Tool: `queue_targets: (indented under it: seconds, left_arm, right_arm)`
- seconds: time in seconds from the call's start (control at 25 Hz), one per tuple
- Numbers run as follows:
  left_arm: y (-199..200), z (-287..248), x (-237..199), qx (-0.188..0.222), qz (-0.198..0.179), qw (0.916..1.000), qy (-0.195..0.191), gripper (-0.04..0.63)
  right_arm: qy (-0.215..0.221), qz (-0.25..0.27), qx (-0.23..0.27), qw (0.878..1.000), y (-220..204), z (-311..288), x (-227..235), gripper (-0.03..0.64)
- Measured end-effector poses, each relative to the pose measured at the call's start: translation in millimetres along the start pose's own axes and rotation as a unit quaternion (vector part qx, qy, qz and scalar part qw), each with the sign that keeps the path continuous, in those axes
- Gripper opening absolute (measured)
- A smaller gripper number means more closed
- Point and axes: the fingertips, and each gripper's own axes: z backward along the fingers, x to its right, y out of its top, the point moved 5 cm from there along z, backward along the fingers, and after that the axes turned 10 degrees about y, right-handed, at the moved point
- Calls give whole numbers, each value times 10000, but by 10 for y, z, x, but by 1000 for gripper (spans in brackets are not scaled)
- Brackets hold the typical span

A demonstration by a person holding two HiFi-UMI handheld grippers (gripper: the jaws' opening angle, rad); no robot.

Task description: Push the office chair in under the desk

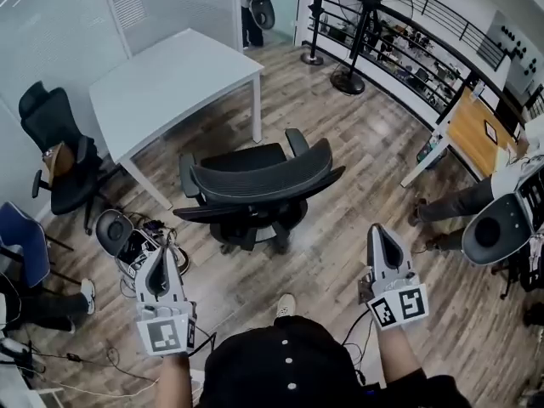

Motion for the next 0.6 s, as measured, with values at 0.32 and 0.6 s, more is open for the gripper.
queue_targets:
  seconds: [0.32,0.6]
  left_arm:
    - [-76,-29,80,-269,-97,9991,-298,247]
    - [-173,-82,150,-496,-219,9980,-314,262]
  right_arm:
    - [511,117,-105,9986,-42,-189,-57,195]
    - [661,81,-241,9975,-148,-308,48,216]
